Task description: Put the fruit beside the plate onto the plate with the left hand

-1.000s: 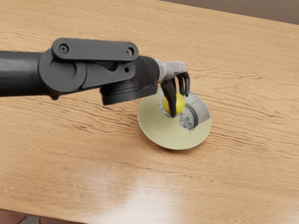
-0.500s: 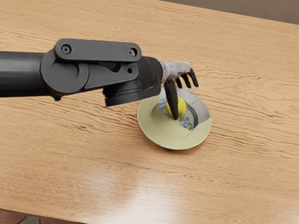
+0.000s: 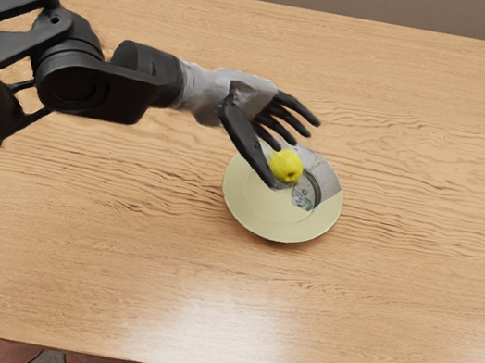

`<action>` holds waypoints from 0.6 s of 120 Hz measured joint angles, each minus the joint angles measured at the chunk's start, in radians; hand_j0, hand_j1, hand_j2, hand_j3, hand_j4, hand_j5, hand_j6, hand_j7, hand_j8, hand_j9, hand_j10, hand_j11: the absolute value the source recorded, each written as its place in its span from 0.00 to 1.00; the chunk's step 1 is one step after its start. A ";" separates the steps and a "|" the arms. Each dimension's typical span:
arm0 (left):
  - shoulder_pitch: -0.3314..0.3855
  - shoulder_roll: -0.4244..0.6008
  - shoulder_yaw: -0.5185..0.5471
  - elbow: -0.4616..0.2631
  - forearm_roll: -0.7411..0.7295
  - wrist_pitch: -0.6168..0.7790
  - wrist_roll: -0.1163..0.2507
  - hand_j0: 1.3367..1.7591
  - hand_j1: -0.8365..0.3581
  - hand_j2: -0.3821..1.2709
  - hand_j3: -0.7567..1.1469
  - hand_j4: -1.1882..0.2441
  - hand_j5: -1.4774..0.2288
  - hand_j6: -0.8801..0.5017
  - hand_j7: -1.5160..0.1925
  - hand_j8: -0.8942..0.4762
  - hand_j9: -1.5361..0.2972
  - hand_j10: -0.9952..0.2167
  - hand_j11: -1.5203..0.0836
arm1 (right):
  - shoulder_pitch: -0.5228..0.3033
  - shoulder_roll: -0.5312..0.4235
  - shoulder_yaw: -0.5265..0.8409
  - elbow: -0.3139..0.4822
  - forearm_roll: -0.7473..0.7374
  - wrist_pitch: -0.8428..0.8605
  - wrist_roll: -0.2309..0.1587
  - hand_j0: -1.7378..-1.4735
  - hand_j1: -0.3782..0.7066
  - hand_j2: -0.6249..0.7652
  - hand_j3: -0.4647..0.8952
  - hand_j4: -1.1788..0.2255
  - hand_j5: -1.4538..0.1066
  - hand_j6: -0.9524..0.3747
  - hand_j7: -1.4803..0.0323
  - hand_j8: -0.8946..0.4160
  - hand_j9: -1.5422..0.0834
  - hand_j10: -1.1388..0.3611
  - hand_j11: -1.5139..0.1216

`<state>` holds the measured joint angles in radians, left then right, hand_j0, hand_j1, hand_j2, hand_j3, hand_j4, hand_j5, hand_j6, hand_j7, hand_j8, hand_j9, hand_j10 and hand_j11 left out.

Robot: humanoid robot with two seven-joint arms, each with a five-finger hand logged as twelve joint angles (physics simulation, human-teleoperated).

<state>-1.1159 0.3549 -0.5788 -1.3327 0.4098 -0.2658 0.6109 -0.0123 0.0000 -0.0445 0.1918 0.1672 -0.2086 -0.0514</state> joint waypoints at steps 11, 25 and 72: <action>0.100 0.078 -0.114 -0.004 -0.076 -0.111 0.000 0.76 0.74 0.26 0.40 0.65 0.67 0.45 0.69 0.47 0.66 0.61 0.74 | 0.000 0.000 0.000 0.000 0.000 0.000 0.000 0.30 0.07 0.44 0.34 0.81 0.90 0.69 0.95 0.65 0.92 0.73 0.90; 0.265 0.142 -0.249 -0.003 -0.155 -0.255 0.000 0.76 0.74 0.26 0.40 0.65 0.67 0.46 0.70 0.47 0.66 0.61 0.74 | 0.000 0.000 0.000 0.000 0.000 0.000 0.000 0.30 0.07 0.44 0.34 0.81 0.90 0.69 0.95 0.65 0.92 0.73 0.90; 0.399 0.196 -0.425 0.261 -0.441 -0.343 0.000 0.76 0.74 0.26 0.40 0.66 0.68 0.46 0.70 0.47 0.66 0.62 0.75 | 0.000 0.000 0.000 0.000 0.000 0.000 0.000 0.30 0.07 0.44 0.34 0.81 0.90 0.69 0.95 0.65 0.92 0.73 0.90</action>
<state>-0.7167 0.5507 -1.0042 -1.0718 -0.0311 -0.6090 0.6109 -0.0123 0.0000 -0.0445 0.1918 0.1671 -0.2086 -0.0516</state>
